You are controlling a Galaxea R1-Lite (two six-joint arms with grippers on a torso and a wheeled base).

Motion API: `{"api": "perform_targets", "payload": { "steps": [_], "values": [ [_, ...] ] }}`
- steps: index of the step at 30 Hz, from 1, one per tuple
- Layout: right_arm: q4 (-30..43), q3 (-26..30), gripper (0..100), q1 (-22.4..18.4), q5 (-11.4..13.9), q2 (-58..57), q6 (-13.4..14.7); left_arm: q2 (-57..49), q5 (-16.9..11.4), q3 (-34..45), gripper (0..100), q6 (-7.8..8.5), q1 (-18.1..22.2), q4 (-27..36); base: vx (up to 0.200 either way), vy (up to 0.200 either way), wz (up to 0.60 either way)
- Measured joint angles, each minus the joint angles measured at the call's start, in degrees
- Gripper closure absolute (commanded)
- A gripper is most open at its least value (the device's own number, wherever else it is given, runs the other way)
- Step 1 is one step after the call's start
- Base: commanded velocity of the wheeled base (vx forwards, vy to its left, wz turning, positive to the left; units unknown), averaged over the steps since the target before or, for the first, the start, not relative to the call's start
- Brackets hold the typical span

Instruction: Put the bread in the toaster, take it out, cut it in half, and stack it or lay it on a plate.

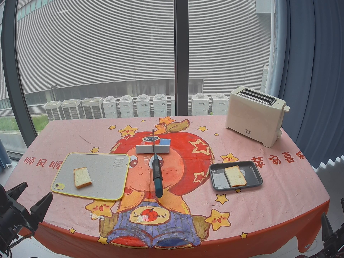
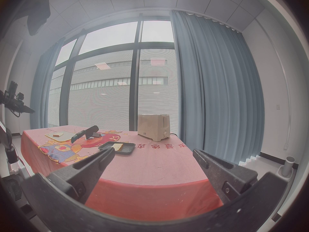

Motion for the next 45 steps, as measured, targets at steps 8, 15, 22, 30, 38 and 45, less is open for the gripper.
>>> {"api": "perform_targets", "payload": {
  "steps": [8, 15, 22, 30, 38, 45],
  "values": [
    [0.0, 0.0, 0, 0.0, 0.0, 0.0, 0.0, 6.47, -0.11, -3.61, 0, 0.05, 2.79, -0.13, 0.0, 0.0, 0.0],
    [0.0, 0.0, 0, 0.0, -0.02, 0.0, -0.02, 11.15, -0.35, -6.67, 0, 0.06, 4.38, -0.24, 0.0, 0.0, 0.0],
    [0.0, 0.0, 0, 0.0, 0.0, 0.0, -0.02, 15.19, -0.55, -8.77, 0, 0.11, 5.62, -0.22, 0.0, 0.0, 0.0],
    [0.0, 0.0, 0, 0.0, 0.0, 0.0, -0.02, 19.13, -1.34, -11.8, 0, 0.33, 7.94, -0.22, 0.0, 0.0, 0.0],
    [0.0, 0.0, 0, 0.0, 0.0, 0.0, -0.02, 22.1, -1.37, -13.23, 0, 0.44, 8.23, -0.2, 0.0, 0.0, 0.0],
    [0.0, 0.0, 0, 0.0, 0.0, 0.0, -0.02, 24.72, -1.34, -14.77, 0, 0.44, 8.27, -0.17, 0.0, 0.0, 0.0]
  ]
}}
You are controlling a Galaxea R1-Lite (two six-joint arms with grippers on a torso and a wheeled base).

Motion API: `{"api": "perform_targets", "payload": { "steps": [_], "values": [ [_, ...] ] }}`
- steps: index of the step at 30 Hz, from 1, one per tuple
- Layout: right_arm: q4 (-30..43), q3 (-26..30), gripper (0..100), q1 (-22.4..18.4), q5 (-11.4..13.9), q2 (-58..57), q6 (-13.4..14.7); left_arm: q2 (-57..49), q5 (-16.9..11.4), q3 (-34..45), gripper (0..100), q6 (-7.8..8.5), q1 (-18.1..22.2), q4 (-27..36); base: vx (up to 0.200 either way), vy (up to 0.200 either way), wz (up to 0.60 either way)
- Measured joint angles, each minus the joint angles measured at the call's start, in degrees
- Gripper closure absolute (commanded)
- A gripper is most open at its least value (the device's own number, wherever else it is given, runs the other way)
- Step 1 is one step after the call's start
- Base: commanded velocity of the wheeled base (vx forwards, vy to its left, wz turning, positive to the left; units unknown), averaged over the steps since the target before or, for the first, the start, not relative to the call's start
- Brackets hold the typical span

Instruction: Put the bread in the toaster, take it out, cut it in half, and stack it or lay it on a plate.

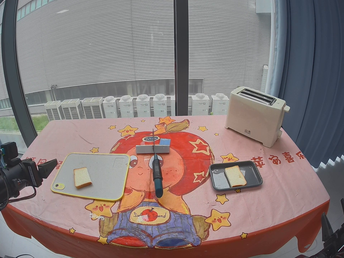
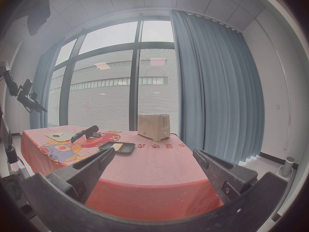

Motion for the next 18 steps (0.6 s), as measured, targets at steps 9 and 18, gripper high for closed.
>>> {"api": "perform_targets", "payload": {
  "steps": [9, 18],
  "values": [
    [0.0, 0.0, 0, 0.0, 0.0, 0.0, 0.0, 3.19, 0.0, -2.97, 0, 0.02, -0.04, -0.05, 0.0, 0.0, 0.0],
    [0.0, 0.0, 0, 0.0, 0.0, 0.0, 0.02, 6.45, 0.01, -4.8, 0, 0.11, 0.0, 0.0, 0.0, 0.0, 0.0]
  ]
}}
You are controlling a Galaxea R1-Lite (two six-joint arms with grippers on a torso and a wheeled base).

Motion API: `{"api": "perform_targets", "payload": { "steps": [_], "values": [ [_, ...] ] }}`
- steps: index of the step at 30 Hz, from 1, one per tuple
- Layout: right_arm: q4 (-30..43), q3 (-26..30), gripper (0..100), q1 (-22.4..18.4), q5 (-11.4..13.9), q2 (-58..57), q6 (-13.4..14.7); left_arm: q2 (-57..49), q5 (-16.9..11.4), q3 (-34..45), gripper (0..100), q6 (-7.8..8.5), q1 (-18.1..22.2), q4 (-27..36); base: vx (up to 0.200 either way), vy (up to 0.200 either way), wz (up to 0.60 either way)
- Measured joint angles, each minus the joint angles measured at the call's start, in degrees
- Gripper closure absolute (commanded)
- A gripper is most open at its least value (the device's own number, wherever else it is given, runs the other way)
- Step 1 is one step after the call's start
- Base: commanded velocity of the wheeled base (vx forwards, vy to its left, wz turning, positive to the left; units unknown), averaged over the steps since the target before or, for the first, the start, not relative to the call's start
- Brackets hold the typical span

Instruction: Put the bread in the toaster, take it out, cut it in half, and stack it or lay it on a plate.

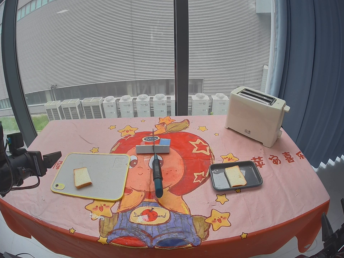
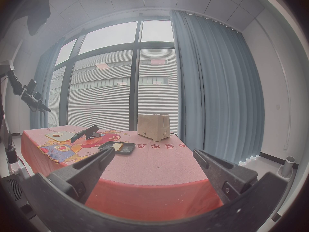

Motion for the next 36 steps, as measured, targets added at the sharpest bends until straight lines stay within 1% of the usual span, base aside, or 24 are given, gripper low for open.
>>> {"api": "perform_targets", "payload": {
  "steps": [13, 17, 28, 36],
  "values": [
    [0.0, 0.0, 0, 0.0, 0.0, 0.0, 0.0, 4.49, 0.27, -0.63, 0, -0.06, 0.28, 0.09, 0.0, 0.0, 0.0],
    [-0.02, 0.0, 0, 0.0, 0.0, 0.0, -0.02, 6.18, 0.18, -1.32, 0, 0.05, 1.96, 0.06, 0.0, 0.0, 0.0],
    [0.0, 0.0, 0, 0.0, 0.0, 0.0, 0.0, 10.51, 0.4, -2.34, 0, 0.07, 2.78, 0.17, 0.0, 0.0, 0.0],
    [0.0, 0.0, 0, 0.0, -0.02, 0.0, 0.0, 14.25, 0.54, -3.15, 0, 0.11, 4.83, -0.02, 0.0, 0.0, 0.0]
  ]
}}
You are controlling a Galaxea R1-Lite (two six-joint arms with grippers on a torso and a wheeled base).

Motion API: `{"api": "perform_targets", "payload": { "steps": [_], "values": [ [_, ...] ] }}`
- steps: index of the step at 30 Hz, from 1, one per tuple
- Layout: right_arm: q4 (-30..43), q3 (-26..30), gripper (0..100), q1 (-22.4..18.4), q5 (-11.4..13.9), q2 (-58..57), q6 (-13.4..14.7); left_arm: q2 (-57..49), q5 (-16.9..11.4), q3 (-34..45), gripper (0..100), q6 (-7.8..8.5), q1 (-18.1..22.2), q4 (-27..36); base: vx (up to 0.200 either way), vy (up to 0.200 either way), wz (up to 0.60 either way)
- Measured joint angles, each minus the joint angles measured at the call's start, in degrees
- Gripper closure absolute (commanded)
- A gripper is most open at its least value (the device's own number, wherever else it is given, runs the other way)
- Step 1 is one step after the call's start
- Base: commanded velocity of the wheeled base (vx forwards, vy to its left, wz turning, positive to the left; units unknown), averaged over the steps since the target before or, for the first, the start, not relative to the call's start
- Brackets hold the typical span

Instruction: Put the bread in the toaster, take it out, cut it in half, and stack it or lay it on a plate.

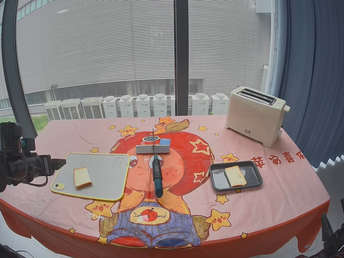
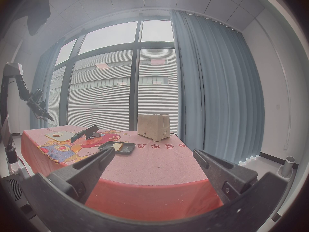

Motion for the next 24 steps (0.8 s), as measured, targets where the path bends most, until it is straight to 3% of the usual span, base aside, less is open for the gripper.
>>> {"api": "perform_targets", "payload": {
  "steps": [24],
  "values": [
    [0.0, 0.02, 0, 0.0, 0.0, 0.0, -0.02, 9.97, 0.11, -1.78, 0, 0.52, 1.46, -0.09, 0.0, 0.0, 0.0]
  ]
}}
